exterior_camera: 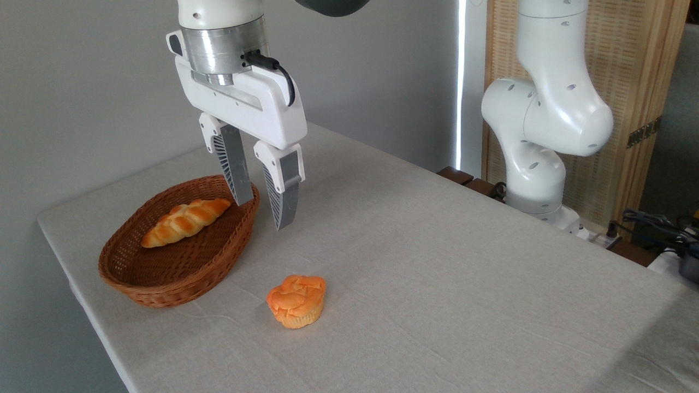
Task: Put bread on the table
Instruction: 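Lower the open gripper down into the wicker basket over the bread roll, then close the gripper on the croissant-shaped bread roll in the basket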
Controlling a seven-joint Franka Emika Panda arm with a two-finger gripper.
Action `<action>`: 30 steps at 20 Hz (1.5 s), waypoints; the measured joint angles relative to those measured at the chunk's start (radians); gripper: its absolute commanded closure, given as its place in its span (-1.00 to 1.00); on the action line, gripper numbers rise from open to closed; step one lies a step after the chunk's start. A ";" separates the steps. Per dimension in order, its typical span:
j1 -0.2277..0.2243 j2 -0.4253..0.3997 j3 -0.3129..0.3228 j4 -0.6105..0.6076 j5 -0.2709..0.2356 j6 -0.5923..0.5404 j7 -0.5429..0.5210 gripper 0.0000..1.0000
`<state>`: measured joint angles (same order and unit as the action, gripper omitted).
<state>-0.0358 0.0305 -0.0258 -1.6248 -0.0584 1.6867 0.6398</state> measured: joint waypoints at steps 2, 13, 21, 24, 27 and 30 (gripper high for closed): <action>0.009 0.003 -0.028 -0.003 -0.034 0.013 -0.021 -1.00; -0.002 0.102 -0.263 0.001 -0.067 0.202 -0.304 -1.00; -0.027 0.229 -0.367 -0.006 -0.067 0.410 -0.438 -1.00; -0.052 0.283 -0.381 -0.007 -0.058 0.463 -0.455 -1.00; -0.080 0.324 -0.384 -0.007 -0.004 0.467 -0.456 -1.00; -0.107 0.354 -0.385 -0.007 0.058 0.468 -0.458 -1.00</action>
<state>-0.1424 0.3844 -0.4107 -1.6317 -0.0005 2.1542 0.1815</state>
